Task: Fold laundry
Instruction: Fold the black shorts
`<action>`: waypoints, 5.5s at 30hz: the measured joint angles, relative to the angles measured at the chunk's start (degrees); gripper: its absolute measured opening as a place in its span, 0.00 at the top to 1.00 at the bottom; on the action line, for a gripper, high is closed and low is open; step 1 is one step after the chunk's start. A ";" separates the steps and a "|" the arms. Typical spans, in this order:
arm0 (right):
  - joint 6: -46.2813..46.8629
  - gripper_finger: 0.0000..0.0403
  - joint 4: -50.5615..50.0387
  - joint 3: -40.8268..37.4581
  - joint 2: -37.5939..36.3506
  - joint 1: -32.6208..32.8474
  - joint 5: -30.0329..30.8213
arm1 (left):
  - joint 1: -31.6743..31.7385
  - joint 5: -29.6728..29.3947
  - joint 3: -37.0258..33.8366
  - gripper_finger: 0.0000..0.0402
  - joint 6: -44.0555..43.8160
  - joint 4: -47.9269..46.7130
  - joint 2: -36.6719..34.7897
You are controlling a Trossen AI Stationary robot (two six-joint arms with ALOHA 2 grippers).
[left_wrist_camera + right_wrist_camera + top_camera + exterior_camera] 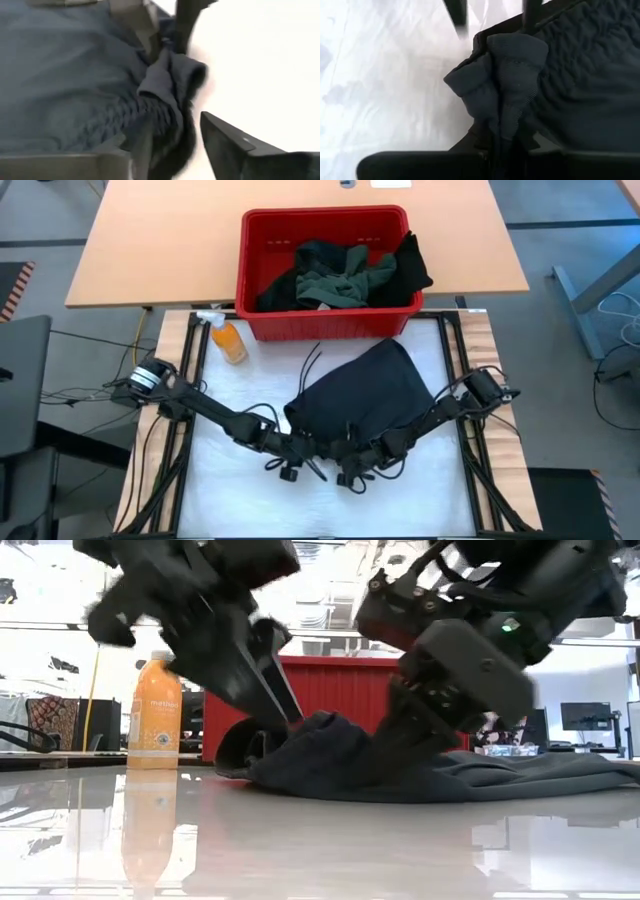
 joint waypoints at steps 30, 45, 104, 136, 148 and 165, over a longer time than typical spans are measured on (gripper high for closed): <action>12.28 0.88 15.58 -14.56 -16.68 27.67 5.98 | 11.01 13.98 1.93 0.67 10.42 31.69 12.47; 47.56 0.88 -12.51 -14.58 -19.50 40.31 48.44 | 11.36 22.05 8.12 0.82 3.47 13.13 18.61; 36.99 0.54 -30.60 -31.97 -52.01 -17.01 1.73 | 5.63 -3.33 -8.04 1.00 -2.17 8.09 -18.84; 27.23 0.97 -31.91 -29.64 -47.51 -15.92 -7.21 | 16.45 4.26 4.98 1.00 1.91 17.91 13.07; 26.17 0.96 -45.02 -29.92 -47.58 -19.82 -10.34 | 15.86 2.99 5.01 1.00 -0.87 15.79 13.05; 13.08 0.96 -62.19 -13.15 -47.62 -23.28 -13.52 | 15.08 2.23 7.85 1.00 2.71 15.91 8.21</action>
